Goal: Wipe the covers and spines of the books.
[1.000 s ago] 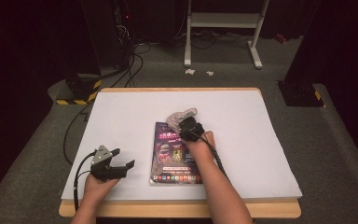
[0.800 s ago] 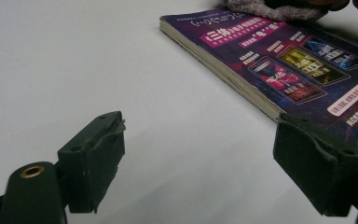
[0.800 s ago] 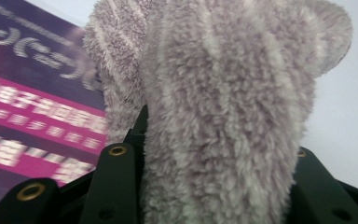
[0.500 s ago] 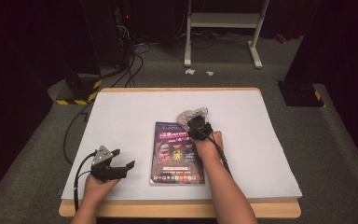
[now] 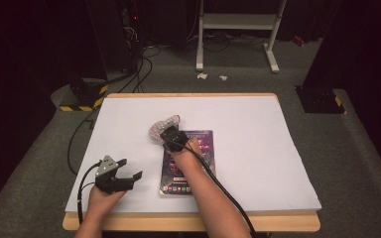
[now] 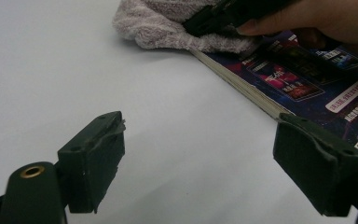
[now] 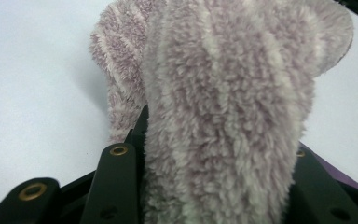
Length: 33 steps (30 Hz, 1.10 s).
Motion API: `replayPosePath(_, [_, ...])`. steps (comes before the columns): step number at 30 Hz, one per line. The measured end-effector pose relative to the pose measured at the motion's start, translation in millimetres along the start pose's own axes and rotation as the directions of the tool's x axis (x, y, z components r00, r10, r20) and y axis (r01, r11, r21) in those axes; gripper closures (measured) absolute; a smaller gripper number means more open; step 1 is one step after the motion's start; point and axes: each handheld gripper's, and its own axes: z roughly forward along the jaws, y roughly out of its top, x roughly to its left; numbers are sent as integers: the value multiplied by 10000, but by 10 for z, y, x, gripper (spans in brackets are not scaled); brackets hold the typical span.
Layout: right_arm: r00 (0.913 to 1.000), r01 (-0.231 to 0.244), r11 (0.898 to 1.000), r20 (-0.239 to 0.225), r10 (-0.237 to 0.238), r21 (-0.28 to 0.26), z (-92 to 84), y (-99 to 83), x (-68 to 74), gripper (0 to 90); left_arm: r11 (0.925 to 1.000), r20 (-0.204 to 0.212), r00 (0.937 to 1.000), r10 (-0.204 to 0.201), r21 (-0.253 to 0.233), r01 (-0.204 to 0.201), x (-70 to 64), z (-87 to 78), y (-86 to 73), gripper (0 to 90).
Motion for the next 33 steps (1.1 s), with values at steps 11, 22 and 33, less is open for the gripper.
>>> replayPosePath(11, [9878, -1135, 9932, 1101, 1102, 240, -233, -457, -775, 581, 10000, 31, 10000, 40, 18, -40, -29, 19, 1, 169])
replayPosePath(22, [9672, -2173, 9761, 1360, 2143, 72, -419, -768, -1133, 586, 9998, 111, 9998, 182, -56, -182, -59, 20, 25, 169])
replayPosePath(33, [9774, -1567, 9866, 1362, 1615, -450, -808, -769, -1088, 584, 9997, 102, 9997, 229, -77, -229, -88, 15, 64, 169])
